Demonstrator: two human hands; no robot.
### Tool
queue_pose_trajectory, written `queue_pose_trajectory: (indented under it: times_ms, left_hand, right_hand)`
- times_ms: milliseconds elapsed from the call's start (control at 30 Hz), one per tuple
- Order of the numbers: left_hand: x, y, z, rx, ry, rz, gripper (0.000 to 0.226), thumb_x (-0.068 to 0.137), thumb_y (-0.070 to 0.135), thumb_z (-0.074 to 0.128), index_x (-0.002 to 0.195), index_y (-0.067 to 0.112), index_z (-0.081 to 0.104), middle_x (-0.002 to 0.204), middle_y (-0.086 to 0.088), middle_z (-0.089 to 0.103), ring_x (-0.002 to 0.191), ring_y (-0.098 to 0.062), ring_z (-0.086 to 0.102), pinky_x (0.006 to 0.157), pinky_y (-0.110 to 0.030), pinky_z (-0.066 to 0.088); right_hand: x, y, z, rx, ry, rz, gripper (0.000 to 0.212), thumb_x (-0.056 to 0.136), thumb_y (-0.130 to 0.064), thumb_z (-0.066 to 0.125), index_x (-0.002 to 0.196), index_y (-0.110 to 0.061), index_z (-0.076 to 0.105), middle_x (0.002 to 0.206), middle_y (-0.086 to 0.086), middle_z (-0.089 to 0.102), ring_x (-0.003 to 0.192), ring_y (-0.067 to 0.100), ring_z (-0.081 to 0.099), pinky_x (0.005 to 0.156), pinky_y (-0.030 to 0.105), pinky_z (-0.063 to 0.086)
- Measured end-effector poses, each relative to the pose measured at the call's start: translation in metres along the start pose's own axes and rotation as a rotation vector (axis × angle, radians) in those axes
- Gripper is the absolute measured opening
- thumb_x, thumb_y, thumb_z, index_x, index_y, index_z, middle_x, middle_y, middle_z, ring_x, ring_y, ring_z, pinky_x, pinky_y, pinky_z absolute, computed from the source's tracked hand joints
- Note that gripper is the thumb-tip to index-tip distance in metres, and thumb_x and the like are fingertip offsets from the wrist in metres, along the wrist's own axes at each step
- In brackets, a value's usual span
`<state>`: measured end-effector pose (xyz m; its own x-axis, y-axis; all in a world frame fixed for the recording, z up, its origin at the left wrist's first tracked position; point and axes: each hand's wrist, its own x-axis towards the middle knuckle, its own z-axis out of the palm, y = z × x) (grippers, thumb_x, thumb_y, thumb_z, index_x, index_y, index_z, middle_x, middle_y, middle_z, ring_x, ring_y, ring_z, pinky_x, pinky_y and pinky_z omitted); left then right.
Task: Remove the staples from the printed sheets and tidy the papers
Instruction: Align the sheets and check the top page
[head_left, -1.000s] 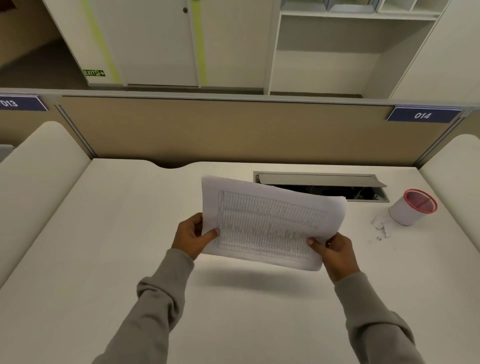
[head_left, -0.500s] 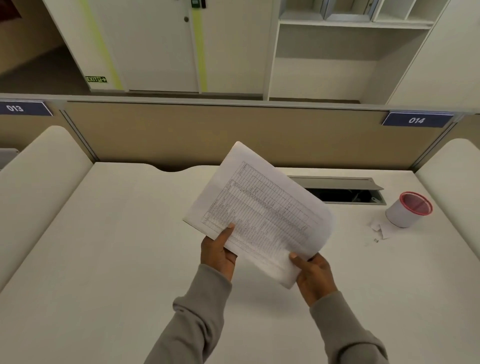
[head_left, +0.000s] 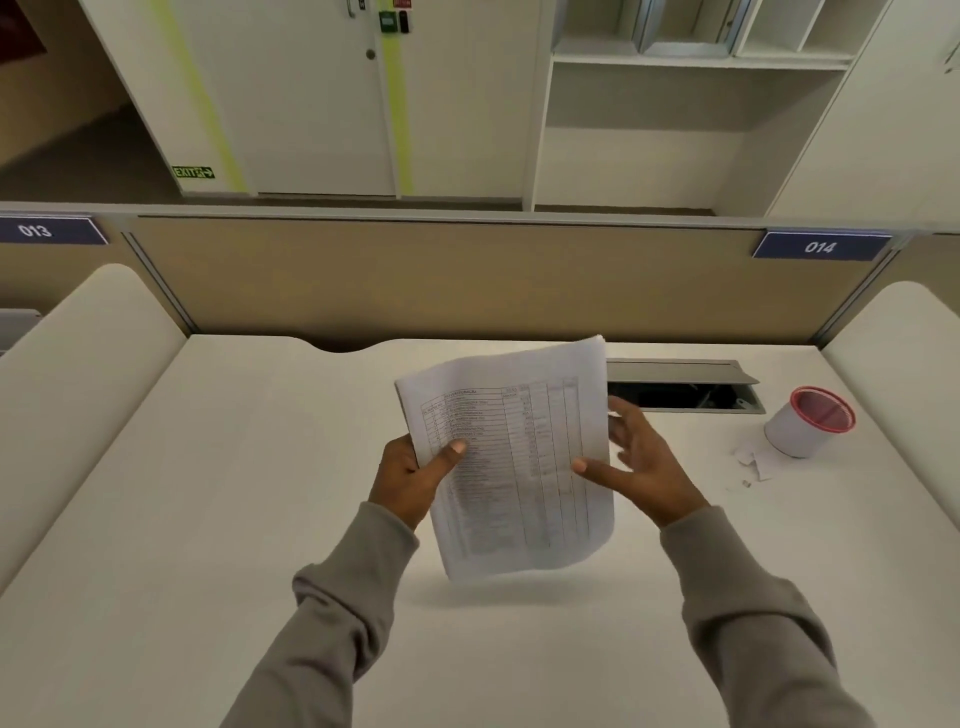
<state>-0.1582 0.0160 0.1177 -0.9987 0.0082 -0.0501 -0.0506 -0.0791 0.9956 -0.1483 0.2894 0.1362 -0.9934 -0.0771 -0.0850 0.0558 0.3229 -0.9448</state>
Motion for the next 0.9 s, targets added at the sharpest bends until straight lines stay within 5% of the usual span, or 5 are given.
queue_pose_trajectory:
  times_ms: [100,200,467,633,900]
  left_hand:
    - [-0.001,-0.001,0.001,0.036,-0.011,-0.008,0.016,0.092,0.008,0.067,0.103,0.018,0.073,0.099,0.001,0.078,0.097,-0.018,0.073,0.083,-0.028,0.058]
    - [-0.002,-0.006,0.002,0.062,0.023,-0.062,0.013,0.092,0.011,0.068,0.100,0.020,0.073,0.095,0.007,0.077,0.094,-0.015,0.073,0.076,-0.019,0.057]
    - [0.002,-0.011,0.009,0.080,0.159,-0.121,0.012,0.093,0.014,0.067,0.089,0.024,0.070,0.090,0.005,0.072,0.088,-0.011,0.067,0.071,-0.019,0.050]
    - [-0.004,-0.021,0.022,-0.005,0.197,-0.179,0.011,0.093,0.013,0.067,0.091,0.023,0.071,0.093,0.002,0.073,0.096,-0.021,0.068,0.084,-0.031,0.053]
    - [-0.009,-0.021,0.027,-0.015,0.181,-0.086,0.013,0.094,0.008,0.064,0.101,0.016,0.071,0.093,0.005,0.073,0.088,-0.009,0.069,0.072,-0.015,0.054]
  right_hand:
    - [0.005,0.000,0.008,0.181,-0.082,0.004,0.044,0.081,-0.018,0.078,0.122,-0.019,0.063,0.116,0.000,0.072,0.106,0.022,0.069,0.094,0.049,0.055]
    - [0.001,0.010,0.024,0.191,0.011,0.004,0.027,0.086,-0.002,0.070,0.107,-0.017,0.070,0.107,0.003,0.075,0.100,0.023,0.071,0.092,0.049,0.056]
    - [-0.008,0.024,0.058,0.189,0.260,-0.076,0.030,0.086,-0.001,0.070,0.100,-0.027,0.069,0.100,-0.011,0.072,0.093,0.004,0.069,0.079,0.017,0.056]
    - [-0.007,0.039,0.071,0.229,0.320,-0.015,0.029,0.086,0.003,0.068,0.107,-0.017,0.066,0.102,-0.001,0.071,0.099,0.015,0.067,0.080,0.018,0.057]
    - [-0.005,0.043,0.071,0.248,0.399,0.016,0.030,0.086,0.001,0.068,0.115,-0.008,0.064,0.107,0.003,0.070,0.101,0.017,0.066,0.091,0.032,0.056]
